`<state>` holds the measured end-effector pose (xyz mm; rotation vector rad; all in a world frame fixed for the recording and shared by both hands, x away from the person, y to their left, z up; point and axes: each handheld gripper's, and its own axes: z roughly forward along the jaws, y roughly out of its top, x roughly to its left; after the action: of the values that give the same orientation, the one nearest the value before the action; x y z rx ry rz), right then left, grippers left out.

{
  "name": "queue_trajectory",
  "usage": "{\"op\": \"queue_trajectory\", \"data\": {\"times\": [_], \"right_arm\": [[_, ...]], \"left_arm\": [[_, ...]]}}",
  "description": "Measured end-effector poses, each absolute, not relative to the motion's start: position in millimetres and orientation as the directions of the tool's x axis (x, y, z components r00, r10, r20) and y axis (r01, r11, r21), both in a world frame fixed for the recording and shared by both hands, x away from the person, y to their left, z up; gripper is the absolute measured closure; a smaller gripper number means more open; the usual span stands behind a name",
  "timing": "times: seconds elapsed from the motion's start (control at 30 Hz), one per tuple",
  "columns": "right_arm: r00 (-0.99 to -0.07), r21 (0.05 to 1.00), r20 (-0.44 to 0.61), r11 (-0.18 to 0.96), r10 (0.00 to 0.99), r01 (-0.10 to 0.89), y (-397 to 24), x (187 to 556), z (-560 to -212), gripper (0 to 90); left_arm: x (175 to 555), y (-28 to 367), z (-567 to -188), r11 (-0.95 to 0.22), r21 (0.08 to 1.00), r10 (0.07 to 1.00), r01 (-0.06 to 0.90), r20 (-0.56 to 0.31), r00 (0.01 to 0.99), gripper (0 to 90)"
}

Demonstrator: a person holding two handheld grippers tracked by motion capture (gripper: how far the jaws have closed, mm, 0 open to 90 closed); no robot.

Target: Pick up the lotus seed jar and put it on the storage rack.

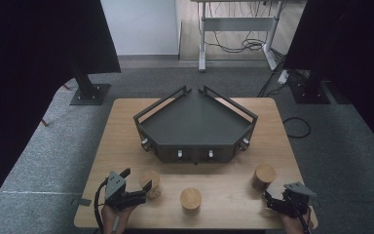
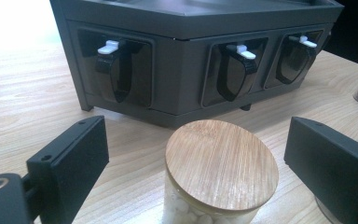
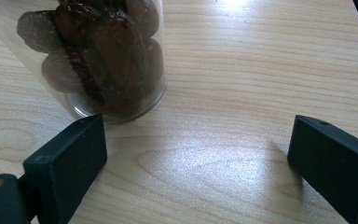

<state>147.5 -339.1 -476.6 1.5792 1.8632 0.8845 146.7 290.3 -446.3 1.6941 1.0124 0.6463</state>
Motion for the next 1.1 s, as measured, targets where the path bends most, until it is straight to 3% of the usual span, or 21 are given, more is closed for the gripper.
{"op": "queue_trajectory", "data": {"times": [1.1], "right_arm": [[-0.171,0.768,0.013,0.100,0.985,0.633,-339.2,147.5,-476.6,3.7]], "left_arm": [[152.1,276.3,-453.6,-0.161,0.929,0.850,0.334,-0.041,0.525,5.1]]}}
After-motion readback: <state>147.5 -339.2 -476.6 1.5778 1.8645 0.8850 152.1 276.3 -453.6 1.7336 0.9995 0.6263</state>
